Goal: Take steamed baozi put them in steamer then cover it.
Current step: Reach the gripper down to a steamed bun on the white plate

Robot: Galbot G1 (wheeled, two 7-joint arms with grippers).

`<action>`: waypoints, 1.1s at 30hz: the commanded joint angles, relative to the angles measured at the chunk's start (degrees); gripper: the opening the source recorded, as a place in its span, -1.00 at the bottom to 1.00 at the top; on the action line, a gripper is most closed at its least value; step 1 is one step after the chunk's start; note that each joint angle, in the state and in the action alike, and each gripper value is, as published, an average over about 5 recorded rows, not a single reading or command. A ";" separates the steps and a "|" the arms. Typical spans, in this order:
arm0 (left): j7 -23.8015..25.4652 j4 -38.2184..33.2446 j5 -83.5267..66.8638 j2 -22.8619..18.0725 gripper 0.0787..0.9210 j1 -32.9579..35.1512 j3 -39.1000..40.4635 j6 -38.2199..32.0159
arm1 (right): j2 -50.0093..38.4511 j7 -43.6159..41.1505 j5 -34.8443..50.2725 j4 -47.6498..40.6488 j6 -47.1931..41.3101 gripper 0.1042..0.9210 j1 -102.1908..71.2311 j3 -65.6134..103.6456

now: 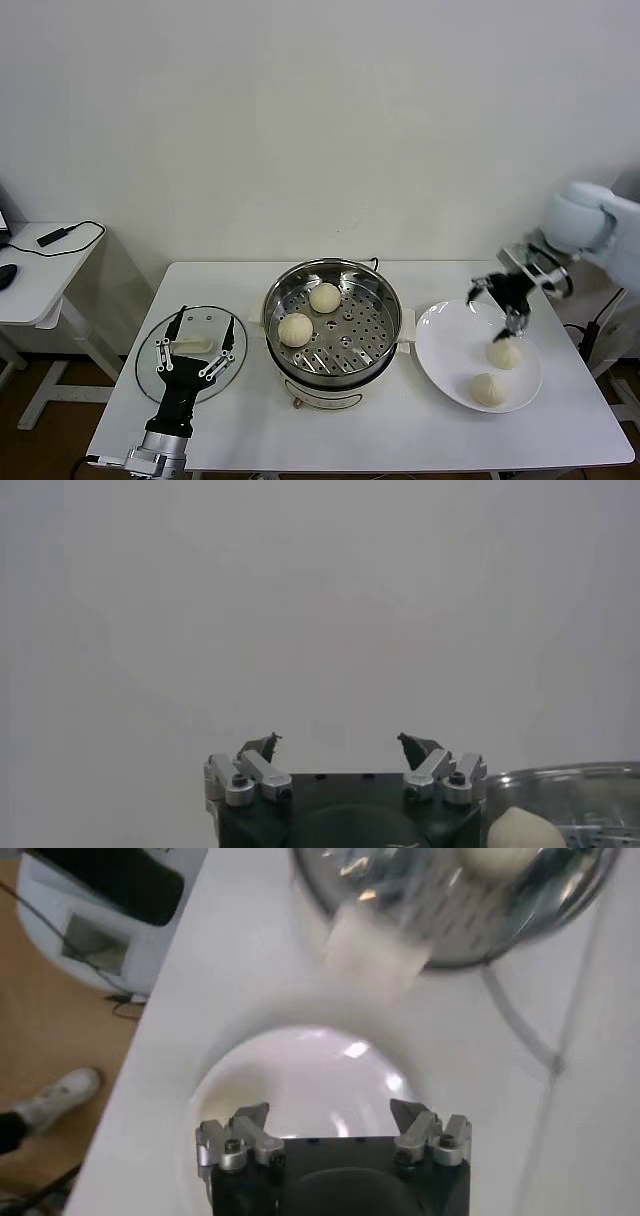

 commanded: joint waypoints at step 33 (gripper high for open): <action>-0.09 0.45 0.08 0.01 0.77 0.71 -1.02 -0.39 | 6.14 3.31 -7.38 -11.40 0.70 0.73 -26.61 15.81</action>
